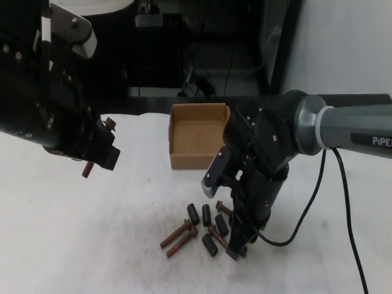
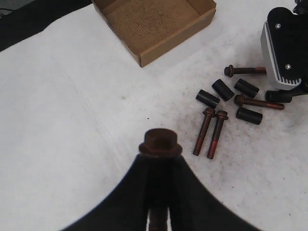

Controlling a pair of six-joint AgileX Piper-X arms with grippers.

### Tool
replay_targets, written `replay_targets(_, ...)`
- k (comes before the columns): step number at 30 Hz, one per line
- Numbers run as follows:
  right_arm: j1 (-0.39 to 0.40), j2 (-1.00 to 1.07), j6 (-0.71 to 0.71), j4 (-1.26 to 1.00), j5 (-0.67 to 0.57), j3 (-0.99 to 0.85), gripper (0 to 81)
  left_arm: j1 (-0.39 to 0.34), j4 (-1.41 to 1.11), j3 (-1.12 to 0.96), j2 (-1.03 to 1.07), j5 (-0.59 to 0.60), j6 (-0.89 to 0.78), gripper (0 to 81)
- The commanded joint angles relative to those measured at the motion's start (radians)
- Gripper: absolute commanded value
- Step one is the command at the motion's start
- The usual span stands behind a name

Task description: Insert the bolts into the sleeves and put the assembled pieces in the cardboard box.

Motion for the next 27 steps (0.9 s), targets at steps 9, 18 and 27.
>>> replay_targets(9, 0.005, -0.009, 0.001, 0.02, -0.037, 0.004, 31.8, 0.003, -0.013, -0.003, -0.007, 0.002, -0.007, 0.2)
replay_targets(18, 0.012, -0.009, 0.001, -0.038, -0.037, 0.004, 31.8, 0.003, -0.013, -0.003, -0.007, 0.002, -0.007, 0.2)
replay_targets(27, 0.012, -0.004, 0.001, -0.03, -0.037, 0.088, 31.8, 0.003, -0.013, -0.003, -0.007, 0.002, -0.007, 0.2)
